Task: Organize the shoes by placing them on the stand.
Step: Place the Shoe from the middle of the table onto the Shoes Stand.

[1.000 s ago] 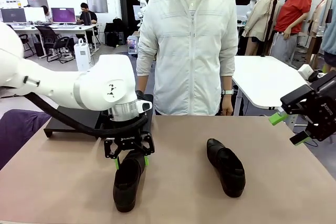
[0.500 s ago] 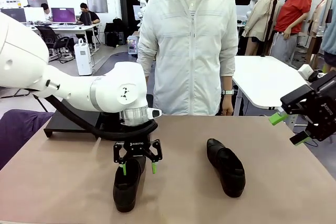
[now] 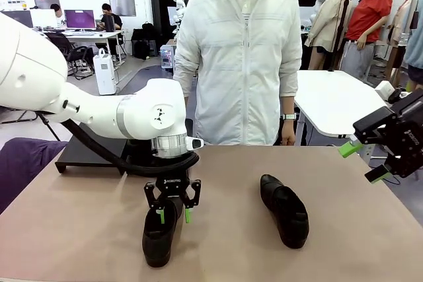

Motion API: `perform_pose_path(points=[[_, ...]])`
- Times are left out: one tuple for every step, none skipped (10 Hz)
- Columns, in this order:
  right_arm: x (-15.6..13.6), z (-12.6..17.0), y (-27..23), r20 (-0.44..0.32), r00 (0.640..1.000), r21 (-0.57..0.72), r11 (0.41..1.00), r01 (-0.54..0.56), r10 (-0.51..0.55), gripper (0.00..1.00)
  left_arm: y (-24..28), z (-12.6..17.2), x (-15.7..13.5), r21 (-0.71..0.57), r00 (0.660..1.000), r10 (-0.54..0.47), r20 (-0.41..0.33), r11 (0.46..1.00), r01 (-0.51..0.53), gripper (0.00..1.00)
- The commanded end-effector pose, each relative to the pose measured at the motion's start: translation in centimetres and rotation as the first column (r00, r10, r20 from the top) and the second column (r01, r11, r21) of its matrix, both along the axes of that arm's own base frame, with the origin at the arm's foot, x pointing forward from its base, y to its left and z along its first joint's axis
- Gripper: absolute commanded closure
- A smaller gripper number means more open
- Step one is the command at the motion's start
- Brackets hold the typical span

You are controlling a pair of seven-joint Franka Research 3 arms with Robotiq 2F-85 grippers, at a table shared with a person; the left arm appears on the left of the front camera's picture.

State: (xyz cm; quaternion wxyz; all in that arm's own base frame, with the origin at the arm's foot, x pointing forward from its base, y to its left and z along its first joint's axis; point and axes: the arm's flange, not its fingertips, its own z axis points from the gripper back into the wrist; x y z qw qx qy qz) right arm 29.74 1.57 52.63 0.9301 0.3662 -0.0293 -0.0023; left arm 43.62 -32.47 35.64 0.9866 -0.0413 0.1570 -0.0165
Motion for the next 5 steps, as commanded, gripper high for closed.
perform_pose_path(points=[[0.20, 0.29, -0.25, 0.011, 1.000, 0.019, 1.000, -0.017, 0.017, 0.00, -0.12, 0.52, 0.45, 0.009, 1.000, -0.014, -0.008, 1.000, 0.014, 1.00], [0.20, 0.29, -0.25, 0.011, 1.000, 0.019, 1.000, -0.017, 0.017, 0.00, -0.15, 0.50, 0.48, 0.009, 1.000, -0.012, -0.008, 1.000, 0.012, 1.00], [0.20, 0.29, -0.25, 0.011, 1.000, 0.019, 1.000, -0.017, 0.017, 0.00, -0.18, 0.51, 0.48, 0.021, 1.000, -0.007, -0.011, 1.000, 0.007, 1.00], [0.20, 0.29, -0.25, 0.011, 1.000, 0.019, 1.000, -0.017, 0.017, 0.00, -0.31, 0.54, 0.46, 0.029, 1.000, -0.008, -0.013, 1.000, 0.009, 1.00], [0.20, 0.29, -0.25, 0.011, 1.000, 0.019, 1.000, -0.017, 0.017, 0.00, -0.42, 0.50, 0.49, 0.031, 1.000, -0.005, -0.008, 0.999, 0.005, 1.00]])
